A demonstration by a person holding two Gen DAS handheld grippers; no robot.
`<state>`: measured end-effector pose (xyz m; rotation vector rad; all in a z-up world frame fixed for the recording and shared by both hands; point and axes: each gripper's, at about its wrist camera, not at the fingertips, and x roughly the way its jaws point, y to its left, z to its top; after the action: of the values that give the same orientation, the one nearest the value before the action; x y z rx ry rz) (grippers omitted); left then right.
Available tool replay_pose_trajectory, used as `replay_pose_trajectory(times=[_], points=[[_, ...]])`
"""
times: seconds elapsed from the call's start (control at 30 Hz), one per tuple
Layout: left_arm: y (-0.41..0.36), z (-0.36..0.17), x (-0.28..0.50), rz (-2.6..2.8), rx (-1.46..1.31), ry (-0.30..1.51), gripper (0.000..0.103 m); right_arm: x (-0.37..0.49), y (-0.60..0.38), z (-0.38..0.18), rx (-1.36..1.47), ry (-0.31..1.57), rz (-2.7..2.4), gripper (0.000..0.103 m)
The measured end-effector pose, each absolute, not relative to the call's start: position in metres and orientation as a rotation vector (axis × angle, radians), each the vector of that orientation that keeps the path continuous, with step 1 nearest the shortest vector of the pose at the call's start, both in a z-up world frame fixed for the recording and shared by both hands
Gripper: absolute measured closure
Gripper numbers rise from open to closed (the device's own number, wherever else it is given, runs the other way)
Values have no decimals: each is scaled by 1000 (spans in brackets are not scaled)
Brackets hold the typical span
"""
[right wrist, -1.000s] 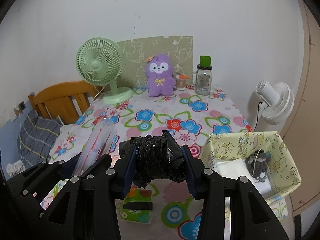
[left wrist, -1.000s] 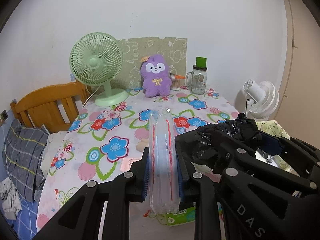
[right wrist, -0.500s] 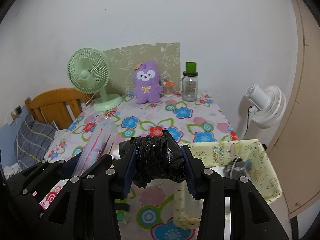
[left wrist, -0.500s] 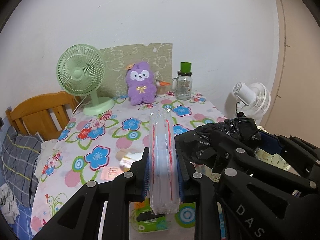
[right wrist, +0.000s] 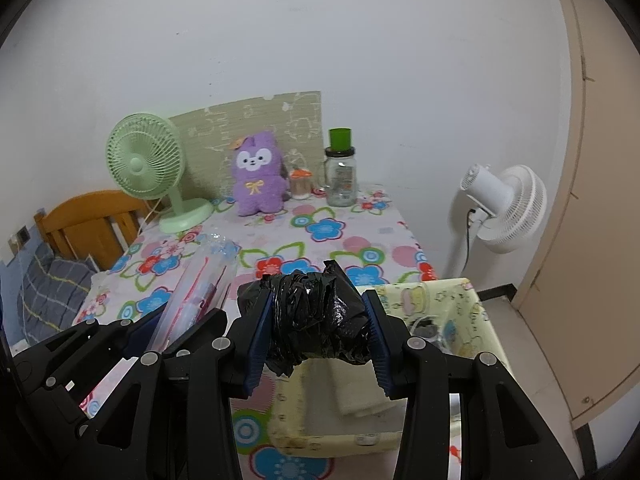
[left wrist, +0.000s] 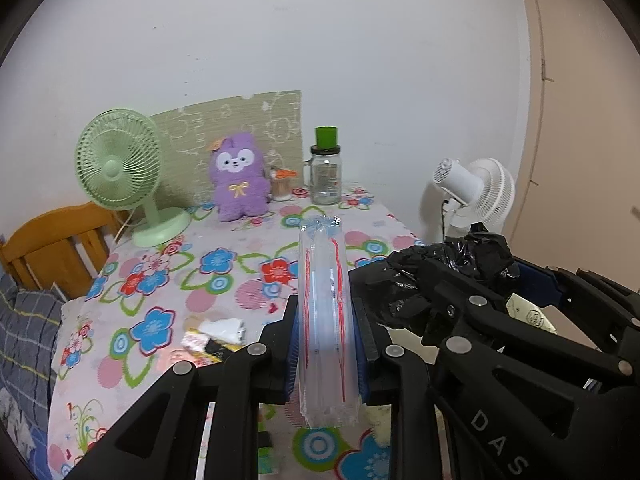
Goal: Organize soft objects
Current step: 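Carry the black bag in the right gripper and clear bag in the left to the box, then lower both bags into the box and open both grippers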
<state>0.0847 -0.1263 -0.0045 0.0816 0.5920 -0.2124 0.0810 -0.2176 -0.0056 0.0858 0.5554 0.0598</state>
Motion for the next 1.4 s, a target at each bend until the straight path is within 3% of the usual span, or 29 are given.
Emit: replay_pose_trajectory(times=[0.7, 0.97, 1.23, 1.4], points=[[-191, -26, 107, -316, 124, 642, 81, 95, -284, -30, 126, 590, -24, 56], [-209, -41, 119, -336, 150, 691, 74, 105, -300, -47, 144, 634, -50, 56], [-216, -51, 126, -323, 172, 721, 33, 116, -308, -62, 160, 676, -54, 56], [-216, -53, 129, -306, 185, 730, 22, 121, -308, -66, 173, 701, -35, 51]])
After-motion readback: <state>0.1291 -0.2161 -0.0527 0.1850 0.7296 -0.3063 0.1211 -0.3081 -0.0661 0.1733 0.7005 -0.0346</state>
